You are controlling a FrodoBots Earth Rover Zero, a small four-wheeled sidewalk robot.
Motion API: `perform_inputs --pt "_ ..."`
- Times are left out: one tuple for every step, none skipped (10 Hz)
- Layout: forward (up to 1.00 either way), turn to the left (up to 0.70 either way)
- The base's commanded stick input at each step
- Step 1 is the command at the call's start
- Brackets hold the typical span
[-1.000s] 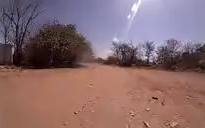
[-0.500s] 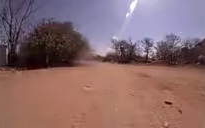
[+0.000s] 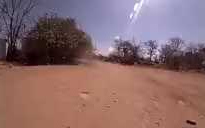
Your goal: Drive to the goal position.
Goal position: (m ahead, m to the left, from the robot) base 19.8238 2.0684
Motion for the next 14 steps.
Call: perform_inputs --pt "1.00 -0.09" --pt "1.00 0.00" --pt "1.00 0.00" --pt "1.00 0.00" --pt "1.00 0.00" --pt "1.00 0.00" --pt "1.00 0.00" --pt "1.00 0.00" --pt "1.00 0.00" --pt "1.00 0.00" --pt "1.00 0.00" --pt "1.00 0.00" --pt "1.00 0.00" --pt "1.00 0.00"
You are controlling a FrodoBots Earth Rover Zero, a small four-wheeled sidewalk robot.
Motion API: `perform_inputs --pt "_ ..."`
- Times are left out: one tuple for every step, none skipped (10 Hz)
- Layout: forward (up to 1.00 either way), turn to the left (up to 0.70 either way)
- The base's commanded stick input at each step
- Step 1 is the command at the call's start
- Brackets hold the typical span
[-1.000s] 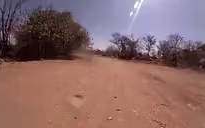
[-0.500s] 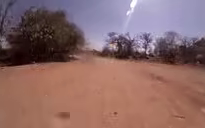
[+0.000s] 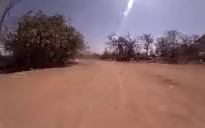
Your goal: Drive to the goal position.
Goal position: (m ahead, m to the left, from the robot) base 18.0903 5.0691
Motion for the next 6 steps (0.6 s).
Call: perform_inputs --pt "1.00 0.00" --pt "1.00 0.00" --pt "1.00 0.00" --pt "1.00 0.00" --pt "1.00 0.00" --pt "1.00 0.00"
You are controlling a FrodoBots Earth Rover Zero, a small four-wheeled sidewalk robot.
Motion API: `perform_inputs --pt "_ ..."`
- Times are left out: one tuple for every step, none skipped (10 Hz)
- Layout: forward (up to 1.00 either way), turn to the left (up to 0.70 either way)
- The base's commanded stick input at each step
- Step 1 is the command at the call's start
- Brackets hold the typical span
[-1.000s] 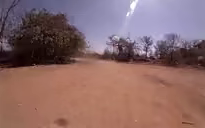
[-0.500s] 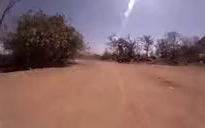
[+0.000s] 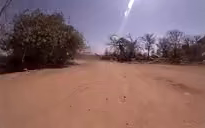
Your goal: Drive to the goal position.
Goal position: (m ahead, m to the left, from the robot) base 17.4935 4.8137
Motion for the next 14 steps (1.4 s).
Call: perform_inputs --pt "1.00 0.00" --pt "1.00 0.00" --pt "1.00 0.00" --pt "1.00 0.00" --pt "1.00 0.00" --pt "1.00 0.00" --pt "1.00 0.00" --pt "1.00 0.00" --pt "1.00 0.00" --pt "1.00 0.00" --pt "1.00 0.00" --pt "1.00 0.00" --pt "1.00 0.00" --pt "1.00 0.00"
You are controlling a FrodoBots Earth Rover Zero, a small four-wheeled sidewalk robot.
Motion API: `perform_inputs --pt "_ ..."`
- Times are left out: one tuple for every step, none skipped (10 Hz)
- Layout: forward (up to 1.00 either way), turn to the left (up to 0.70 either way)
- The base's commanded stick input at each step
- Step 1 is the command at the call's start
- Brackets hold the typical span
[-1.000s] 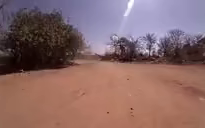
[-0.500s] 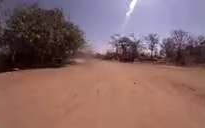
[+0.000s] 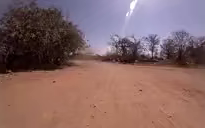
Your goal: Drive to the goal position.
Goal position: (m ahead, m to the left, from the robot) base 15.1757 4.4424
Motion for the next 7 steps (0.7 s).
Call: perform_inputs --pt "1.00 0.00" --pt "1.00 0.00" --pt "1.00 0.00" --pt "1.00 0.00" --pt "1.00 0.00" --pt "1.00 0.00" --pt "1.00 0.00"
